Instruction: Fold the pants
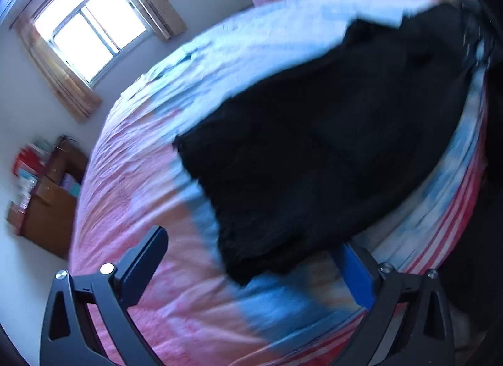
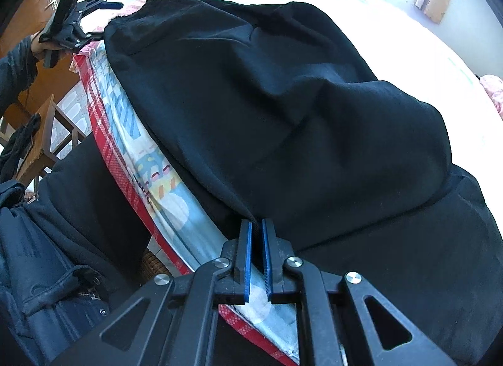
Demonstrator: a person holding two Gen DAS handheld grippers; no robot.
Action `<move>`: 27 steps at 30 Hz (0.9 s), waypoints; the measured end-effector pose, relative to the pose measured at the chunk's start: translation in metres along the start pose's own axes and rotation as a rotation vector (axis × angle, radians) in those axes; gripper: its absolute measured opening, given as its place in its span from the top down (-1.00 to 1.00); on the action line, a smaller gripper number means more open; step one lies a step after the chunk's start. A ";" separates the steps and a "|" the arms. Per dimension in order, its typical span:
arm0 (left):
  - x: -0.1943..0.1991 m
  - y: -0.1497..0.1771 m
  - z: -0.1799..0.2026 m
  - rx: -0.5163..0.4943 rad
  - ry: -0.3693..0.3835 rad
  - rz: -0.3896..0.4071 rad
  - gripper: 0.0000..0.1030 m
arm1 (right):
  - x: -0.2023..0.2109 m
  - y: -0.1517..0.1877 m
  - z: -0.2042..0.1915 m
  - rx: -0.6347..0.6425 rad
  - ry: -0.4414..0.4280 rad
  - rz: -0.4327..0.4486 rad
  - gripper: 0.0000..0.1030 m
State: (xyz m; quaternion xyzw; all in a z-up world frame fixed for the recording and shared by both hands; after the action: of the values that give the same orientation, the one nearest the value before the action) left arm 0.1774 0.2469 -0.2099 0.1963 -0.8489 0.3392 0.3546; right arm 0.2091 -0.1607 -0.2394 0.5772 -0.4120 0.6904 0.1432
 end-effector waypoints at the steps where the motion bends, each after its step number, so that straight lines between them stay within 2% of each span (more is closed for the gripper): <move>1: -0.003 0.008 0.001 -0.008 0.000 -0.028 -1.00 | 0.001 0.001 0.000 0.003 0.003 0.002 0.86; 4: -0.003 0.044 -0.010 0.050 -0.013 -0.086 -1.00 | 0.003 0.003 -0.001 0.001 -0.002 0.002 0.83; 7: 0.007 0.070 -0.032 0.170 -0.041 -0.092 -1.00 | 0.016 0.000 0.001 -0.006 -0.012 0.006 0.72; 9: 0.021 0.083 -0.051 0.281 -0.108 -0.081 -1.00 | 0.035 -0.011 0.002 -0.019 -0.048 0.049 0.55; 11: 0.042 0.076 -0.062 0.399 -0.132 0.018 -1.00 | 0.051 -0.028 0.004 -0.047 -0.113 0.092 0.33; 13: 0.056 0.055 -0.060 0.452 -0.115 0.116 -1.00 | 0.061 -0.050 0.007 -0.091 -0.189 0.125 0.25; 15: 0.061 0.026 -0.053 0.445 -0.107 0.196 -1.00 | 0.062 -0.079 0.011 -0.138 -0.235 0.154 0.24; 18: 0.041 -0.016 -0.031 0.418 -0.063 0.226 -1.00 | 0.046 -0.125 0.018 -0.246 -0.310 0.168 0.24; 23: 0.015 -0.061 0.005 0.347 -0.005 0.213 -1.00 | 0.009 -0.178 0.026 -0.419 -0.455 0.139 0.24; 25: 0.011 -0.069 0.019 0.321 -0.004 0.186 -1.00 | -0.010 -0.192 0.028 -0.489 -0.532 0.100 0.24; 27: 0.003 -0.068 0.027 0.324 0.014 0.174 -1.00 | -0.022 -0.200 0.034 -0.542 -0.554 0.090 0.24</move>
State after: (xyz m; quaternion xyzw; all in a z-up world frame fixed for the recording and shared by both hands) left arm 0.2013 0.1800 -0.1921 0.1746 -0.7944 0.5023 0.2935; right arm 0.3732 -0.0554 -0.1789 0.6645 -0.6274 0.3799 0.1435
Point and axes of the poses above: each gripper's, at about its wrist camera, not at the fingertips, and x roughly against the way its jaws point, z to its right, y to its underside, the point moved 8 cm from there along -x, roughly the way its jaws point, and after that the axes turned 11 degrees about -x, right-handed, at the moved point
